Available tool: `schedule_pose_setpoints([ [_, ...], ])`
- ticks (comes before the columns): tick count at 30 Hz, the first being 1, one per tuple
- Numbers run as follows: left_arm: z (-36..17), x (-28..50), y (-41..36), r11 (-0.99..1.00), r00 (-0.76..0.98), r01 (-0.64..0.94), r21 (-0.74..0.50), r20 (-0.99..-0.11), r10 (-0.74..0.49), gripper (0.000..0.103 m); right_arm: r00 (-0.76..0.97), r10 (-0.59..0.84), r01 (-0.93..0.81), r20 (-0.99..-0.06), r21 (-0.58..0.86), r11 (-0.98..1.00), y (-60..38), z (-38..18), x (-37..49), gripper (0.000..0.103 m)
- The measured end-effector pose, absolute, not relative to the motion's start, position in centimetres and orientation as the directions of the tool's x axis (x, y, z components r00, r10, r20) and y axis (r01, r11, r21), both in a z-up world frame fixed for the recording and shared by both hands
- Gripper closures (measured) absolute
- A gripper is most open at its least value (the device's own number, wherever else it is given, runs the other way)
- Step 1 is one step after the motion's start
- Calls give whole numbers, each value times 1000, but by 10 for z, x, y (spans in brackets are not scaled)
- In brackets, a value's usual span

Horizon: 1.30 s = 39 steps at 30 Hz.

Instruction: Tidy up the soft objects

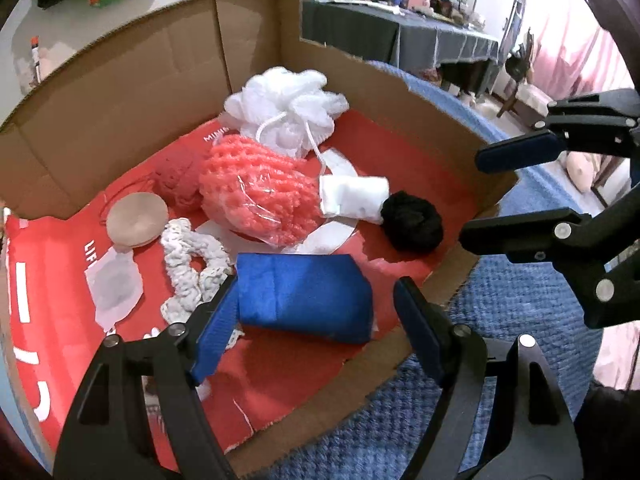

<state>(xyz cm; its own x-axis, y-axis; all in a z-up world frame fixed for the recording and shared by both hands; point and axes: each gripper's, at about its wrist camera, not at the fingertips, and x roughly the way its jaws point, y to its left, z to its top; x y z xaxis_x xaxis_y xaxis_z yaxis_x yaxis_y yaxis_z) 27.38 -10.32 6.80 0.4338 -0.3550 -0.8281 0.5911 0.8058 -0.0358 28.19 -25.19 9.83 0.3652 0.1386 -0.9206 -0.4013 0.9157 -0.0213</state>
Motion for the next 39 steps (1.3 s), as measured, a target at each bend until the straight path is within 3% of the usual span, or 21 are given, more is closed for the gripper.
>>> schedule_pose_setpoints([
  [8, 103, 240, -81, 854, 538, 518, -46, -759, -366, 27, 444, 224, -377, -867, 47, 925, -261, 125, 260, 33],
  [12, 125, 219, -61, 895, 618, 443, -55, -704, -349, 15, 507, 258, -376, -823, 58, 925, -260, 141, 247, 25],
  [16, 141, 192, -38, 945, 731, 326, -12, -631, -260, 14, 577, 305, -374, -758, 88, 923, -260, 156, 233, 6],
  [17, 142, 189, -33, 952, 745, 305, -8, -620, -244, 9, 584, 318, -376, -747, 98, 922, -260, 158, 230, 3],
  [18, 144, 184, -27, 962, 765, 274, -3, -605, -220, 5, 590, 330, -377, -737, 110, 920, -259, 159, 229, 3],
  [29, 125, 192, -12, 992, 885, 74, 98, -465, -20, 3, 737, 257, -288, -625, 54, 956, -243, 138, 227, 0],
  [39, 77, 239, -9, 999, 853, 38, 25, -522, -19, 2, 794, 164, -205, -585, -4, 979, -232, 89, 262, 0],
])
